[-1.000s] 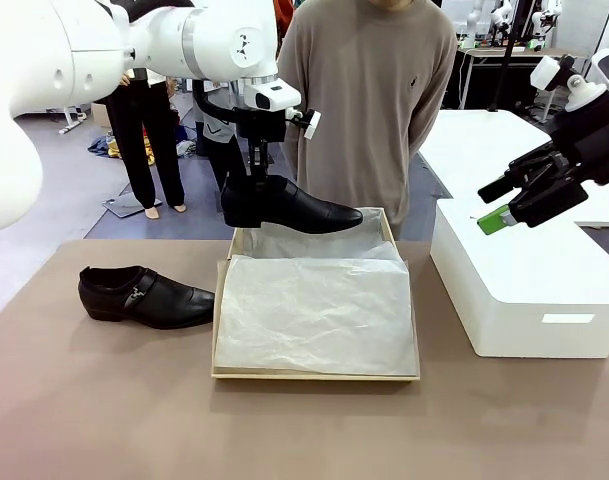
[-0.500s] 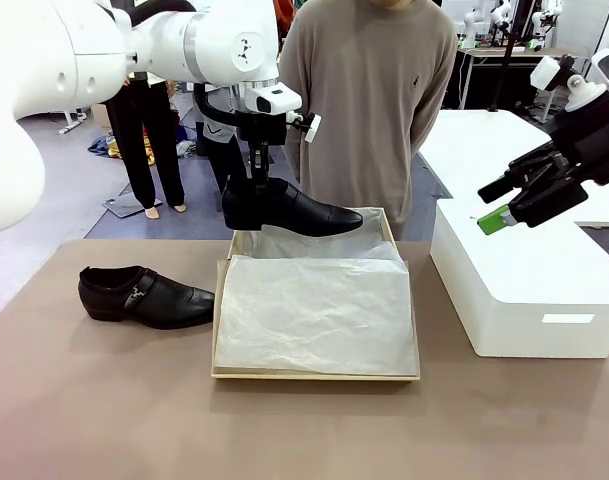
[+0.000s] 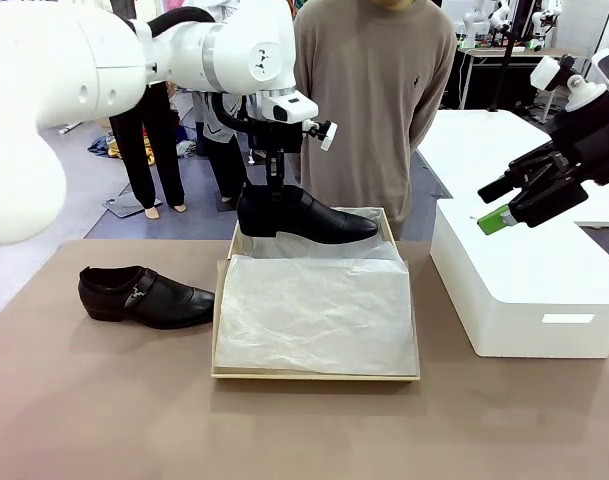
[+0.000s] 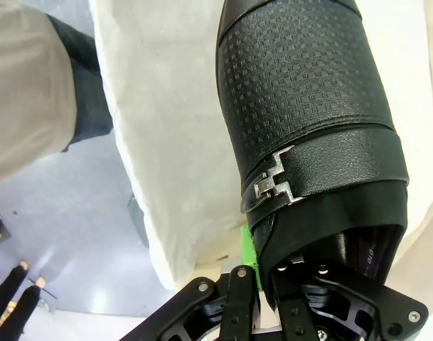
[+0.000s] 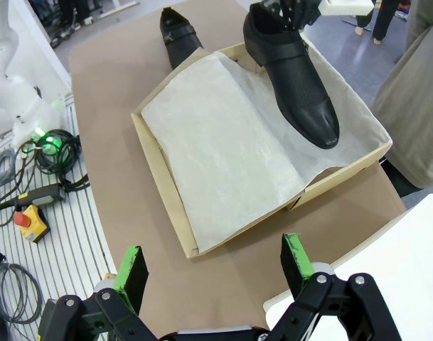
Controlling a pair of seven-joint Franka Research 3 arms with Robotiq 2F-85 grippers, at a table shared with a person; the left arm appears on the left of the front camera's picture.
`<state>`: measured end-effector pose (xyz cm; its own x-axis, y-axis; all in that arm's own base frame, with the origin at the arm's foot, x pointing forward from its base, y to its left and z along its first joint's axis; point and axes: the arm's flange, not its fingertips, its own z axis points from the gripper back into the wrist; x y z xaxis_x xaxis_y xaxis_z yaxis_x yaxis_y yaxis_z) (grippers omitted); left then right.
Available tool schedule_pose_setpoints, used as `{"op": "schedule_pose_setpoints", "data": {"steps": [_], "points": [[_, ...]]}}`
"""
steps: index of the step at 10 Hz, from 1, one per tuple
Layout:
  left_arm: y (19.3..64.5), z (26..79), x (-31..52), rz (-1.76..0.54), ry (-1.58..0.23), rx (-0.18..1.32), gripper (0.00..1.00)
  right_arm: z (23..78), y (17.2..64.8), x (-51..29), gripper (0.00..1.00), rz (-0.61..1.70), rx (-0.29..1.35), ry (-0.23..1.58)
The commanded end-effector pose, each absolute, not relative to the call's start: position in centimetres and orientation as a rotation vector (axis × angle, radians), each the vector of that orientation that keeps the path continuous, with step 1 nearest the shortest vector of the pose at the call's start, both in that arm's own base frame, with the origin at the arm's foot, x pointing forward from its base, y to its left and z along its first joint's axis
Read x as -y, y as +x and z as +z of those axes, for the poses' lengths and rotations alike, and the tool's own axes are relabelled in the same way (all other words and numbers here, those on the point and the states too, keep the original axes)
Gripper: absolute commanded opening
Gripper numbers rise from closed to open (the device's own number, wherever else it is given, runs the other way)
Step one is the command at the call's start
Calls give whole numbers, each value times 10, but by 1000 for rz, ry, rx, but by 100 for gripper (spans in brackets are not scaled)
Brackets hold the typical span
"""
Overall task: Pack the shoes into the box.
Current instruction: Place one shoe of the Shoes into the Shoes Box.
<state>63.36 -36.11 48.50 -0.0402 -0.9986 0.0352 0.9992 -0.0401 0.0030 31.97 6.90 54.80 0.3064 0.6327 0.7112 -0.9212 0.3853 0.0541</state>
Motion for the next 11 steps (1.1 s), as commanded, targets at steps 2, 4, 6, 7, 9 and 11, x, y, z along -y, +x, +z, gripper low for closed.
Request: {"op": "schedule_pose_setpoints", "data": {"steps": [2,4,6,7,9,11], "points": [[654,490,373,-1609,31,34,0,548,323,-69,100,1109,692,532],[652,481,375,-1626,45,54,0,548,323,-69,100,1109,692,532],[649,471,378,-1628,32,43,0,548,323,-69,100,1109,692,532],[647,467,379,-1626,29,37,0,548,323,-69,100,1109,692,532],[644,459,381,-1621,28,20,0,548,323,-69,100,1109,692,532],[642,450,379,-1632,45,23,0,548,323,-69,100,1109,692,532]]}}
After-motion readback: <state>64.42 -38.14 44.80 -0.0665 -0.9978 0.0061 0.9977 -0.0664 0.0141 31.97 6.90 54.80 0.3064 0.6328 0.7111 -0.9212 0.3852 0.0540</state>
